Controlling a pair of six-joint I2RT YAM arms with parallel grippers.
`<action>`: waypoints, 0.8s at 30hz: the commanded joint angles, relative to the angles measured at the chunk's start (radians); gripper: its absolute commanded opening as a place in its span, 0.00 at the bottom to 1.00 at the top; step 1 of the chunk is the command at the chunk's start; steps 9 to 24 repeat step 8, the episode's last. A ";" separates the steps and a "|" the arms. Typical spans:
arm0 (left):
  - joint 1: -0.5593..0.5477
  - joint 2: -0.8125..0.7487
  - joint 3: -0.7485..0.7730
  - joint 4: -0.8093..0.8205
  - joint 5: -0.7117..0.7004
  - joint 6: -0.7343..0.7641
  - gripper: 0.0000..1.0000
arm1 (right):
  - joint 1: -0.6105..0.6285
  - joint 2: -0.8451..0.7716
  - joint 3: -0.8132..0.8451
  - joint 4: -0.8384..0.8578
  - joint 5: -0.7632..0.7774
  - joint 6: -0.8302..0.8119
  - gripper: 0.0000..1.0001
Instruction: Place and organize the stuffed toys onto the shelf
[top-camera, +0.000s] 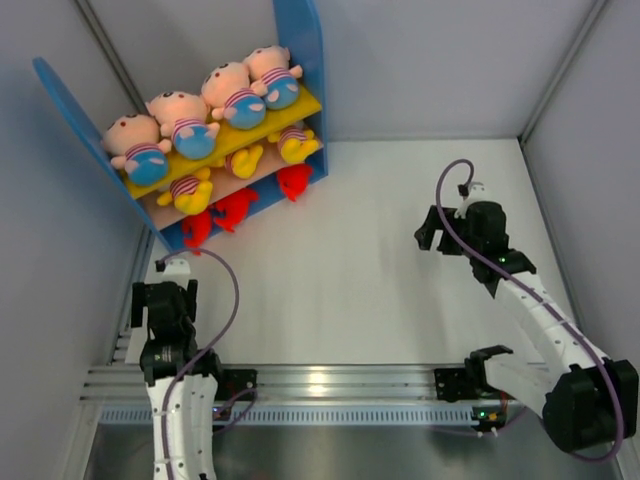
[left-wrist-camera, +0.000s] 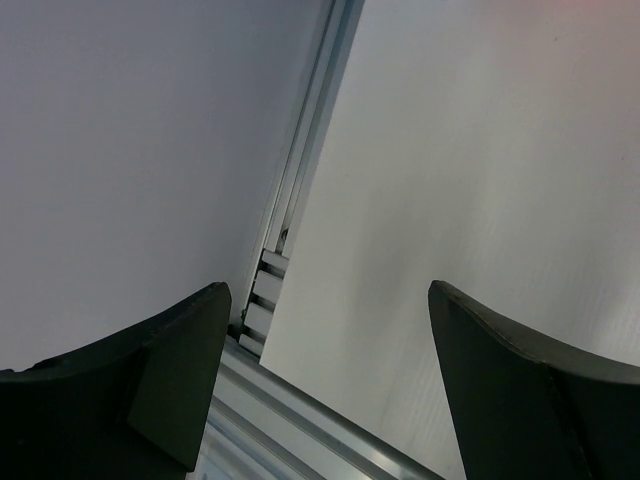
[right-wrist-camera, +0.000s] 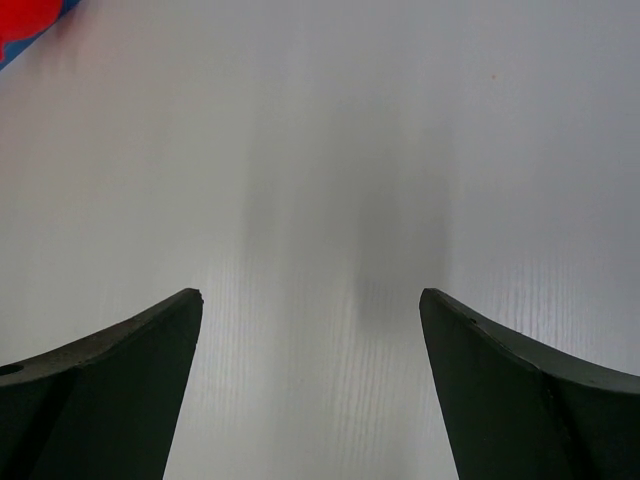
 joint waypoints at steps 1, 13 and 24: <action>0.013 0.001 -0.008 0.050 0.004 -0.019 0.86 | -0.017 0.046 0.041 0.101 0.039 -0.026 0.91; 0.036 0.027 -0.006 0.049 -0.015 -0.027 0.86 | -0.019 0.057 -0.001 0.248 0.039 -0.021 0.91; 0.036 0.027 -0.006 0.049 -0.015 -0.027 0.86 | -0.019 0.057 -0.001 0.248 0.039 -0.021 0.91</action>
